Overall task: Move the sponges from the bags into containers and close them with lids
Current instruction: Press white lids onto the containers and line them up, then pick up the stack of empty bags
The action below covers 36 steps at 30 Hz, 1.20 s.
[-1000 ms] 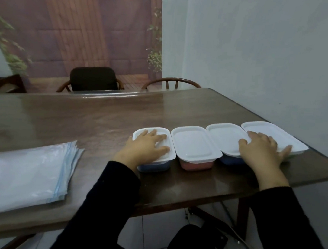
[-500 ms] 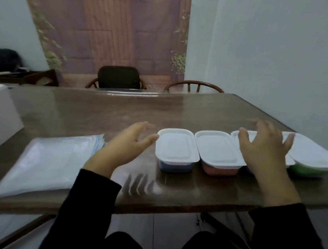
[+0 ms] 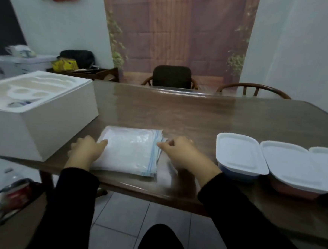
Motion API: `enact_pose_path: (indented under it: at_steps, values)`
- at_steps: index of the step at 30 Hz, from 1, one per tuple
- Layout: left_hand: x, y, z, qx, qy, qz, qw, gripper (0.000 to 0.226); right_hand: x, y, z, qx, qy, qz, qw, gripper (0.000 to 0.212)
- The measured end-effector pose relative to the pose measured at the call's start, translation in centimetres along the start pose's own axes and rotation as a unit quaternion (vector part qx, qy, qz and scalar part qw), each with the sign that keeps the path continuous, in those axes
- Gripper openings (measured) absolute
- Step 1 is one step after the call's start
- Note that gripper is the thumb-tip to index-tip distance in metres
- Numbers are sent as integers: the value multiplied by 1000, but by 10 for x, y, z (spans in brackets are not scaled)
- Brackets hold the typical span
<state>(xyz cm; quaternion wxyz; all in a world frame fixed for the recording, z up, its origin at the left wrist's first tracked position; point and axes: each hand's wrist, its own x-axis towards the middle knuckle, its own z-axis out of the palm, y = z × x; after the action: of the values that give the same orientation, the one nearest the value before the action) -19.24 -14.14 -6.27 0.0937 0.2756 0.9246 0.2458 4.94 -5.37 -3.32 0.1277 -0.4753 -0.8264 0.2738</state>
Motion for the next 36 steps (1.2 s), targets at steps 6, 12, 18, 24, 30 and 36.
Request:
enact_pose_path:
  at_steps: [6, 12, 18, 24, 30, 36]
  values:
    - [17, 2, 5, 15, -20, 20, 999, 71, 25, -13, 25, -79, 8, 68, 995, 79]
    - [13, 19, 7, -48, -57, 35, 997, 55, 34, -14, 44, -57, 33, 40, 997, 49]
    - [3, 18, 2, -288, -149, 36, 945, 33, 20, -2, 28, 220, 44, 28, 974, 31]
    - [-31, 59, -20, -542, -125, 190, 809, 19, -14, -9, -28, 334, 218, -135, 907, 30]
    - [-66, 85, -31, -534, -158, 285, 780, 46, -44, 8, -54, 362, 257, -152, 883, 35]
    - [-67, 82, -14, -507, -223, 253, 793, 93, -42, 30, -30, 328, 225, -73, 915, 22]
